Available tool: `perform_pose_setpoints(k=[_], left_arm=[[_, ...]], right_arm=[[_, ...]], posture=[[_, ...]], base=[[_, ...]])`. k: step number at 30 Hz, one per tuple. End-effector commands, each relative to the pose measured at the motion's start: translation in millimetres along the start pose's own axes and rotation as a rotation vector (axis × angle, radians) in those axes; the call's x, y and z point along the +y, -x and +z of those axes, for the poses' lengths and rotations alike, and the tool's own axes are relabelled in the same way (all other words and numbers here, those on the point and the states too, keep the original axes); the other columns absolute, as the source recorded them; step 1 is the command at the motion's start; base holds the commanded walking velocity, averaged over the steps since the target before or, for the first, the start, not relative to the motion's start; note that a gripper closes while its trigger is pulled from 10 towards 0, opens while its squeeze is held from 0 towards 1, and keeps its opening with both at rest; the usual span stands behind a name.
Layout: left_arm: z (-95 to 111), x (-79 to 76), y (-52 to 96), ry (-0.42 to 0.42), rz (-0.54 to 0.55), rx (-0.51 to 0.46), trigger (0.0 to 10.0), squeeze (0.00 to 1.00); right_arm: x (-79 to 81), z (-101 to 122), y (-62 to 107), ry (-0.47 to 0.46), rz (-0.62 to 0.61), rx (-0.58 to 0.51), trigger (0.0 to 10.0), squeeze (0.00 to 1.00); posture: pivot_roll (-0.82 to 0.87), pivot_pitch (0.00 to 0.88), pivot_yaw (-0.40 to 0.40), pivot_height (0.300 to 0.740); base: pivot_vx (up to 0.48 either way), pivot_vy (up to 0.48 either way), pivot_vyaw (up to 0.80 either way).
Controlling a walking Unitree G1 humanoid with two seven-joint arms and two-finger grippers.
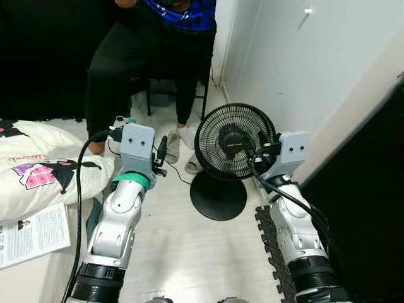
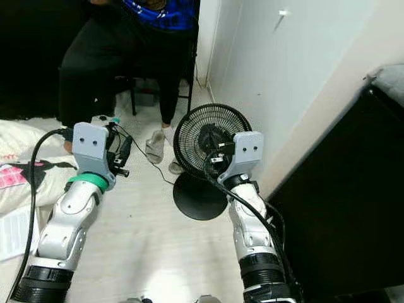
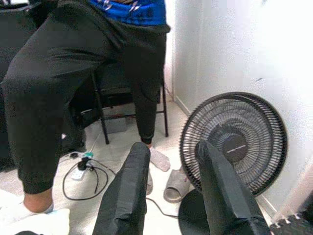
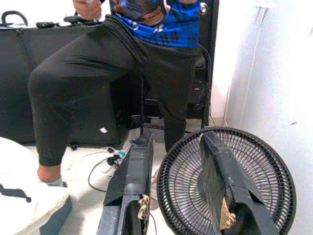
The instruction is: Clean up the room
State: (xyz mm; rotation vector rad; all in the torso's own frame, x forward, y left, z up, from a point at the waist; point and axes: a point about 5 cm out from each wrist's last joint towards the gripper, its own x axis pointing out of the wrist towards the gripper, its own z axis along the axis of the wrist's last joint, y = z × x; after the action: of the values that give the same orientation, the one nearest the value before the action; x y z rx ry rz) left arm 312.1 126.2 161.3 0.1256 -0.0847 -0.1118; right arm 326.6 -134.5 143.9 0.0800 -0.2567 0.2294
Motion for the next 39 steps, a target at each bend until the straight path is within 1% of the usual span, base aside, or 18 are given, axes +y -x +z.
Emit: perform_pose_setpoints(k=[1, 4, 6, 9, 12, 21, 27, 30, 32, 33, 39], left_arm=[[-6.4, -2.3, 1.6, -0.015, -0.013, 0.03, 10.0, 0.0], [-10.2, -3.2, 2.9, -0.023, -0.026, 0.043, 10.0, 0.0], [-20.4, -3.7, 6.3, -0.041, -0.046, 0.076, 10.0, 0.0], [-24.3, -3.8, 7.8, -0.048, -0.053, 0.087, 10.0, 0.0], [-34.0, -4.6, 14.4, -0.06, -0.075, 0.113, 10.0, 0.0], [-34.7, -4.7, 15.2, -0.06, -0.076, 0.114, 10.0, 0.0], [-30.6, -5.3, 12.8, -0.042, -0.063, 0.101, 10.0, 0.0], [-28.9, -6.1, 11.8, -0.038, -0.062, 0.095, 10.0, 0.0], [-28.9, -6.1, 11.8, -0.038, -0.062, 0.095, 10.0, 0.0], [-28.7, -6.5, 11.9, -0.037, -0.064, 0.094, 10.0, 0.0], [-28.2, -6.9, 11.8, -0.038, -0.067, 0.09, 10.0, 0.0]], right_arm=[[-3.0, -8.4, 5.6, 0.016, -0.004, 0.043, 10.0, 0.0], [-3.8, -11.9, 7.4, 0.031, -0.005, 0.062, 10.0, 0.0], [-6.4, -16.7, 10.6, 0.04, -0.017, 0.08, 10.0, 0.0], [-7.6, -18.3, 11.9, 0.043, -0.024, 0.087, 10.0, 0.0], [-9.8, -23.8, 16.5, 0.041, -0.035, 0.106, 10.0, 0.0], [-9.8, -24.5, 17.1, 0.035, -0.037, 0.109, 10.0, 0.0], [-10.5, -21.7, 15.2, 0.034, -0.035, 0.096, 10.0, 0.0], [-10.7, -20.4, 14.8, 0.034, -0.034, 0.09, 10.0, 0.0], [-10.7, -20.4, 14.8, 0.034, -0.034, 0.09, 10.0, 0.0], [-10.9, -20.5, 15.2, 0.034, -0.035, 0.088, 10.0, 0.0], [-11.0, -20.6, 15.5, 0.033, -0.036, 0.086, 10.0, 0.0]], posture=[[-0.07, 0.0, 0.018, 0.705], [-0.07, 0.0, 0.018, 0.705], [-0.08, 0.0, 0.02, 0.705], [-0.08, 0.0, 0.02, 0.705], [-0.08, 0.0, 0.02, 0.705], [-0.08, 0.0, 0.02, 0.705], [-0.08, 0.0, 0.017, 0.715], [-0.08, 0.0, 0.017, 0.73], [-0.08, 0.0, 0.017, 0.73], [-0.08, 0.0, 0.018, 0.739], [-0.08, 0.0, 0.018, 0.74]], base=[[0.0, 0.0, 0.0], [0.0, 0.0, 0.0], [0.0, 0.0, 0.0], [0.0, 0.0, 0.0], [0.0, 0.0, 0.31], [0.0, 0.0, 0.44], [0.0, 0.0, 0.0], [0.0, 0.0, 0.0], [0.0, 0.0, 0.0], [0.0, 0.0, 0.0], [0.0, 0.0, 0.0]])
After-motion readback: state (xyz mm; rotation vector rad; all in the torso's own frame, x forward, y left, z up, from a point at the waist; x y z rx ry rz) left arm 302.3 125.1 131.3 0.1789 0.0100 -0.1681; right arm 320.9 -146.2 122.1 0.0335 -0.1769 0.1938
